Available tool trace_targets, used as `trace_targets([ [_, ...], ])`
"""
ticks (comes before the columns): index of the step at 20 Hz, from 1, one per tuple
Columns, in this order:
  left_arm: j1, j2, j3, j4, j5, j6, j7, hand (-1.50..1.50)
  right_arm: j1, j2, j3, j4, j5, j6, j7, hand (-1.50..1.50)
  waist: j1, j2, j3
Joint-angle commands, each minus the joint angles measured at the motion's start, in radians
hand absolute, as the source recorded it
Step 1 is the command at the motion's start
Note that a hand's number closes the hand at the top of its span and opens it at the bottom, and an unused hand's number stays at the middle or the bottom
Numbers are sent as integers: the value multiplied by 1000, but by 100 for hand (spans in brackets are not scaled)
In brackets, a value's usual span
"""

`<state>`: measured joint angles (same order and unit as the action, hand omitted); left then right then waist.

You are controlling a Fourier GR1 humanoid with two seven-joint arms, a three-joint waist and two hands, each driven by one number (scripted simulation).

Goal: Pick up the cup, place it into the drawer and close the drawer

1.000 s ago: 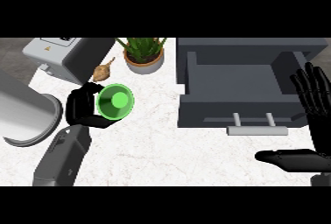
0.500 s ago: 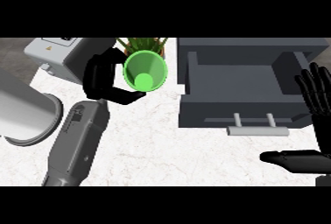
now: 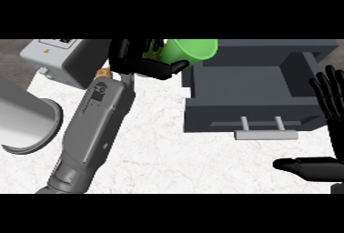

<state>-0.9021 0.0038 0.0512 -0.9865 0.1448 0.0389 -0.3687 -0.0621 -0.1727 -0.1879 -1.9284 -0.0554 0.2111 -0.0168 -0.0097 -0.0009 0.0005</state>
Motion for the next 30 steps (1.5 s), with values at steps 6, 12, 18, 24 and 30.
trace_targets([
  [6, -199, -4, -160, 181, 130, 182, 58, 150, -1, 16, 29, 55, 57, -4, -68, -150, -16, 5, 0],
  [12, -325, -4, -166, 382, 200, 211, 51, 150, -45, -27, -29, 6, -39, 21, 29, -150, -32, 9, 0],
  [18, -348, -4, -315, 446, 302, 274, 16, 150, -24, -6, -7, 100, 5, 40, -91, -150, -32, 11, 1],
  [24, -365, -4, -454, 501, 397, 345, 22, 150, -42, 15, 20, 95, 30, 15, -76, -150, -59, 14, 1],
  [30, -352, -4, -560, 581, 389, 358, 39, -150, -68, -14, 7, 57, -6, 37, -33, -150, -91, 24, 1],
])
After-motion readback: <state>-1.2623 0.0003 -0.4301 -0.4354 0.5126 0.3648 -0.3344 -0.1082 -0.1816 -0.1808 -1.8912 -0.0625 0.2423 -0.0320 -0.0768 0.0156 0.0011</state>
